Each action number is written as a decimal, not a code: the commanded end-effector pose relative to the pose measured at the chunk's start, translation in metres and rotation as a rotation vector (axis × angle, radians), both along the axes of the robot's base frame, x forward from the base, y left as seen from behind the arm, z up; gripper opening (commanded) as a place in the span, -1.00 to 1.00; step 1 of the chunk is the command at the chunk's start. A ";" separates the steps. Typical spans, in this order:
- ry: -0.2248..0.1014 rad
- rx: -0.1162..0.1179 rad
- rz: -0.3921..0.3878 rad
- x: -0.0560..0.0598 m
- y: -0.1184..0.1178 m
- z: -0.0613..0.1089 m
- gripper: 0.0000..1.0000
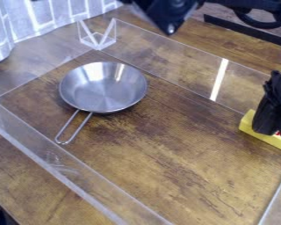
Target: Put the yellow object in the silver pan
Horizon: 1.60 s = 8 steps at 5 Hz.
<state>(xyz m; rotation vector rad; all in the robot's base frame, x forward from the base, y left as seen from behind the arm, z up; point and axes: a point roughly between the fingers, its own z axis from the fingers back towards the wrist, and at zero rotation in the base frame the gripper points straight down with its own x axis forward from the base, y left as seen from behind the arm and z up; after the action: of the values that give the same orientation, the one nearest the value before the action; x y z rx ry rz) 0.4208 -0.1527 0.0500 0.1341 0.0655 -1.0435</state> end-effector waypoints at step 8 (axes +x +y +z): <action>0.022 0.042 0.003 0.005 0.010 0.024 -1.00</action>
<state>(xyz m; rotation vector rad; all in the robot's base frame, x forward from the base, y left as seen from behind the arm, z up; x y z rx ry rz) 0.4199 -0.1461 0.0513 0.1490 0.1718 -1.0547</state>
